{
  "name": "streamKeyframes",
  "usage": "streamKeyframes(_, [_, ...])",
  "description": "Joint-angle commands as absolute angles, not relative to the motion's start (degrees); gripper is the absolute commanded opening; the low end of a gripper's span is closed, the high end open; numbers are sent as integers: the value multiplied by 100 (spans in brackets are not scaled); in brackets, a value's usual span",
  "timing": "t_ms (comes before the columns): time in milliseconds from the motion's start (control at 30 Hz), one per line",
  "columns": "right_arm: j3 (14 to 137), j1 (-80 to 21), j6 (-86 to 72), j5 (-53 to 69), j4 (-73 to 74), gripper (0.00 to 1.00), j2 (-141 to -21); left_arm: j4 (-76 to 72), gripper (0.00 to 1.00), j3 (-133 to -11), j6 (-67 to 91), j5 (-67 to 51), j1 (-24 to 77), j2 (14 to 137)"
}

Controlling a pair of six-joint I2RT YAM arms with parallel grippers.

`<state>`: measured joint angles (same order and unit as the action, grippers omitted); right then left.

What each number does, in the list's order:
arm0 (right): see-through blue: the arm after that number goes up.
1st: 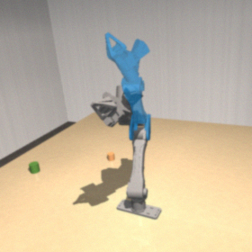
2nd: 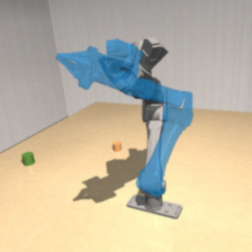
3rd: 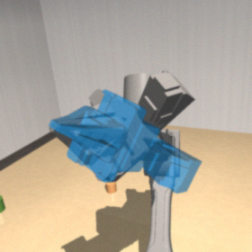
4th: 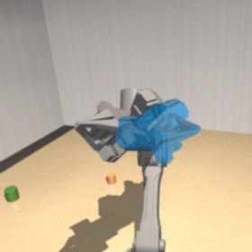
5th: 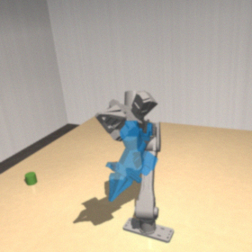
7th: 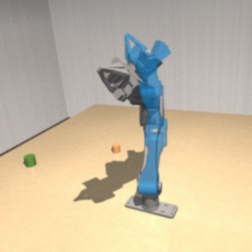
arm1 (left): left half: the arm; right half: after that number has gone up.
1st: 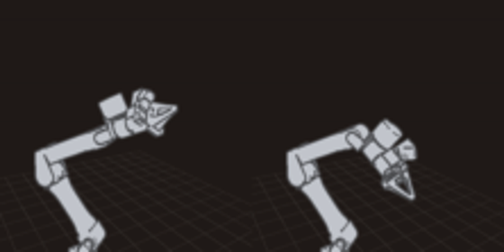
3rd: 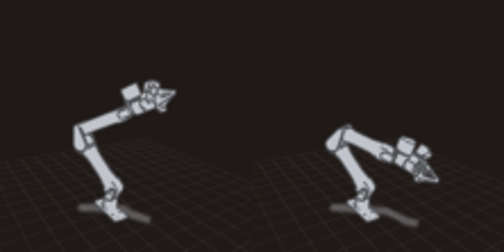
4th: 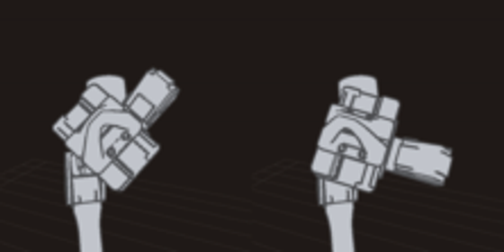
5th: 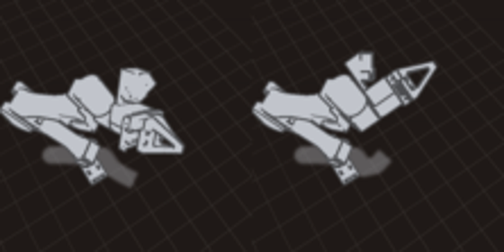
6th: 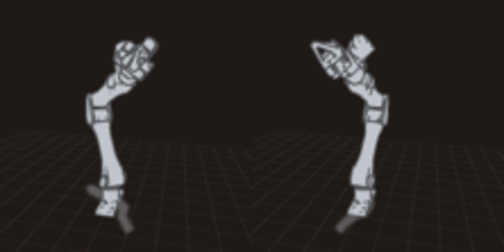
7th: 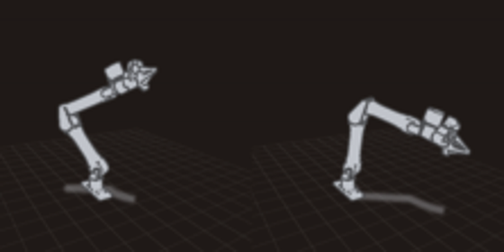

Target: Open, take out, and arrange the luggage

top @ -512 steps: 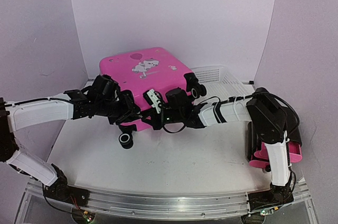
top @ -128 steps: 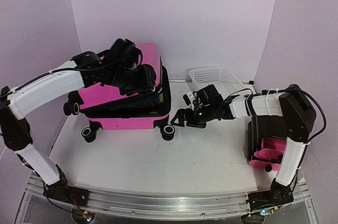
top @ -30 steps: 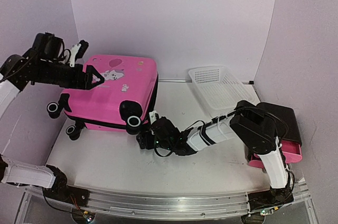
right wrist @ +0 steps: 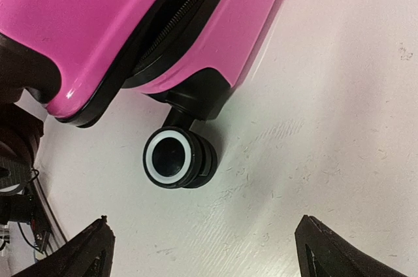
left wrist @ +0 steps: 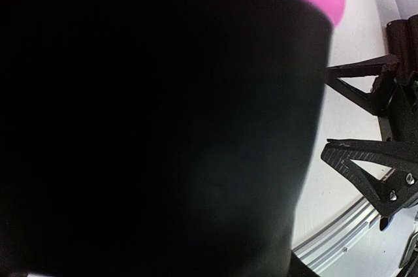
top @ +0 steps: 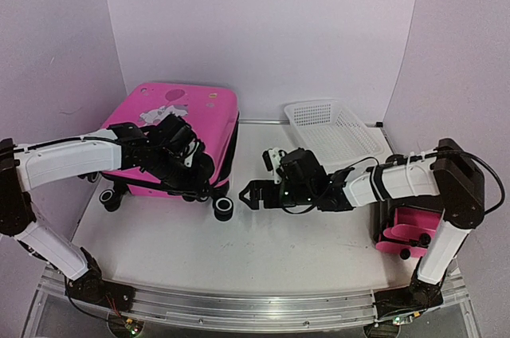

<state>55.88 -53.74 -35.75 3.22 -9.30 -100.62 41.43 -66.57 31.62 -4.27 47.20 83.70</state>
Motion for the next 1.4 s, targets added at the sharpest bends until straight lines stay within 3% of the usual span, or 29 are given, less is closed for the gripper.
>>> streamKeyframes(0, [5941,-5218,-3922,747,-1037,98,-9756,3891,34,-7179,2971,-396,4730,7980])
streamKeyframes(300, [6617,-5158,-4258,863,-1178,98,-10064,4243,22,-8633,2129,393,4719,7308])
streamKeyframes(533, [7658,-5065,-5485,1253,-2471,98,-10951,4318,18,-9724,1449,952,4639,7456])
streamKeyframes(700, [8653,-4965,-5848,909,-2564,88,-11616,4315,15,-10066,1390,912,4579,7484])
streamKeyframes(767, [9140,-4950,-6002,922,-2605,79,-11954,4311,15,-10121,1402,795,4572,7496])
streamKeyframes(933, [10621,-4959,-6134,1206,-2440,72,-12723,4317,13,-9943,1403,633,4575,7455])
streamKeyframes(1000, [11041,-4952,-5972,1205,-2231,72,-12858,4315,21,-9734,1402,573,4570,7371])
streamKeyframes(1167, [12222,-4953,-5550,1476,-1555,73,-13257,4544,79,-8942,1414,209,4570,6673])
streamKeyframes(1233, [12502,-4941,-5438,1611,-1453,74,-13381,4683,86,-8600,1400,-285,4570,6220])
streamKeyframes(1367, [12660,-4943,-5271,1573,-1298,75,-13407,4958,88,-7911,1433,-1346,4570,5225])
